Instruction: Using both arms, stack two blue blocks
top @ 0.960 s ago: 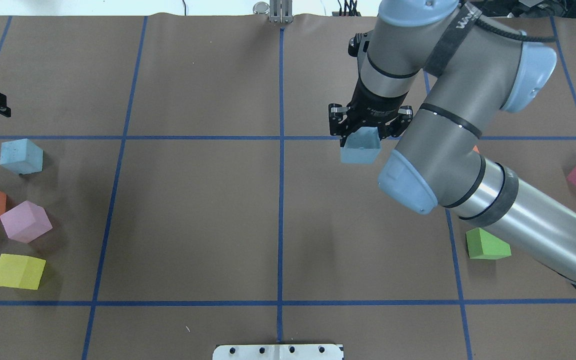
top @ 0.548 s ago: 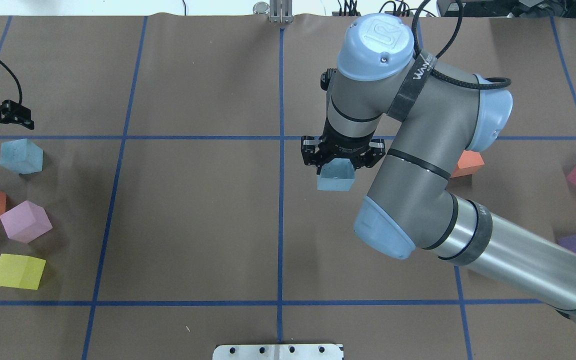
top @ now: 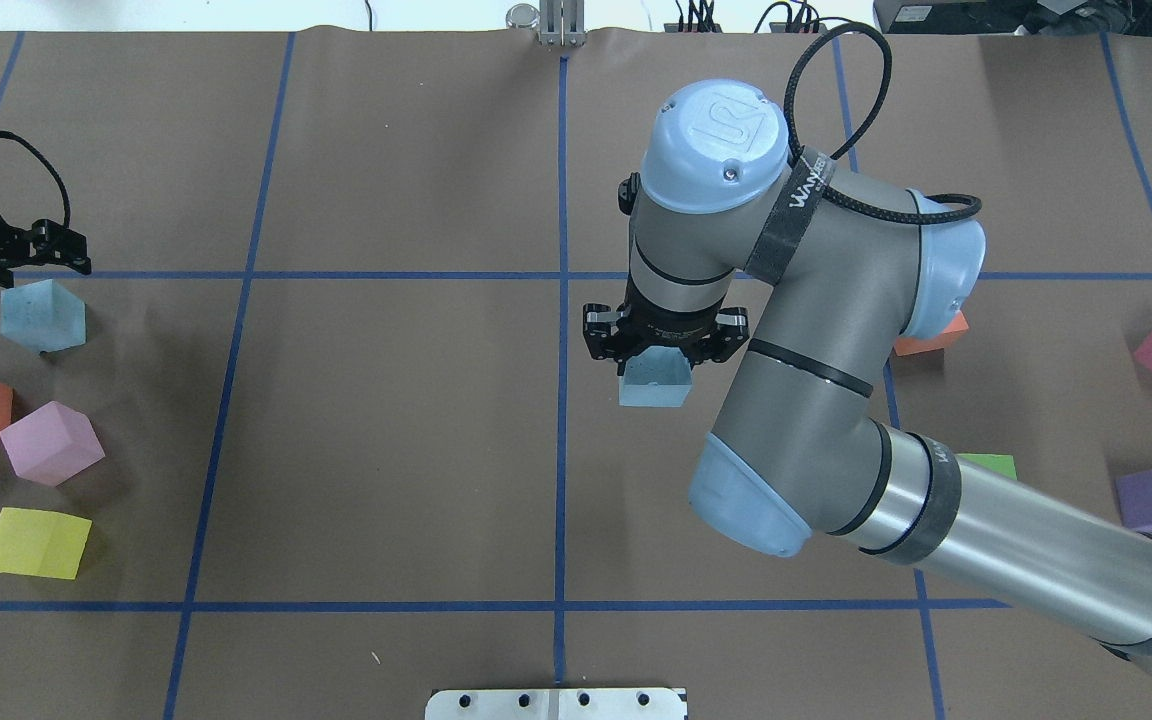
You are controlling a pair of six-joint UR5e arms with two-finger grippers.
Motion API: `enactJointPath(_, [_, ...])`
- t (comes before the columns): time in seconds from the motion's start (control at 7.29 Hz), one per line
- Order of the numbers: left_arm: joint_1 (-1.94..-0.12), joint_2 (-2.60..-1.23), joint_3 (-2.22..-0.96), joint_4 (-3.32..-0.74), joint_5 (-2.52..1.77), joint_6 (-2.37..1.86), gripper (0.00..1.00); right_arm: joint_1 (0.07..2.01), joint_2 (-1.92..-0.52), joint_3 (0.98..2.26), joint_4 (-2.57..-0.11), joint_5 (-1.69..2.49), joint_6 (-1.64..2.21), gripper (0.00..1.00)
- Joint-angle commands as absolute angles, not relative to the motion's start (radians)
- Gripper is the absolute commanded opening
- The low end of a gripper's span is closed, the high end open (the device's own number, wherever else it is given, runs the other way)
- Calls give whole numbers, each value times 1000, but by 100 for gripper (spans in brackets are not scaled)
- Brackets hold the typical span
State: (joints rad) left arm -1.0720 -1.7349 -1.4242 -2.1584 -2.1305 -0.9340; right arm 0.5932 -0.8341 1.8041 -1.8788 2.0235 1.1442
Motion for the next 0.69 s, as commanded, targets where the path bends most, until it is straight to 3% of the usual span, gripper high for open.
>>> enactJointPath(0.0, [-1072, -1732, -1434, -2149, -2125, -931, 98, 577, -836, 1798, -1856, 2013, 1150, 54])
enactJointPath(0.55, [-1072, -1715, -1437, -2148, -2117, -930, 98, 546, -839, 1780, -1855, 1977, 1154, 54])
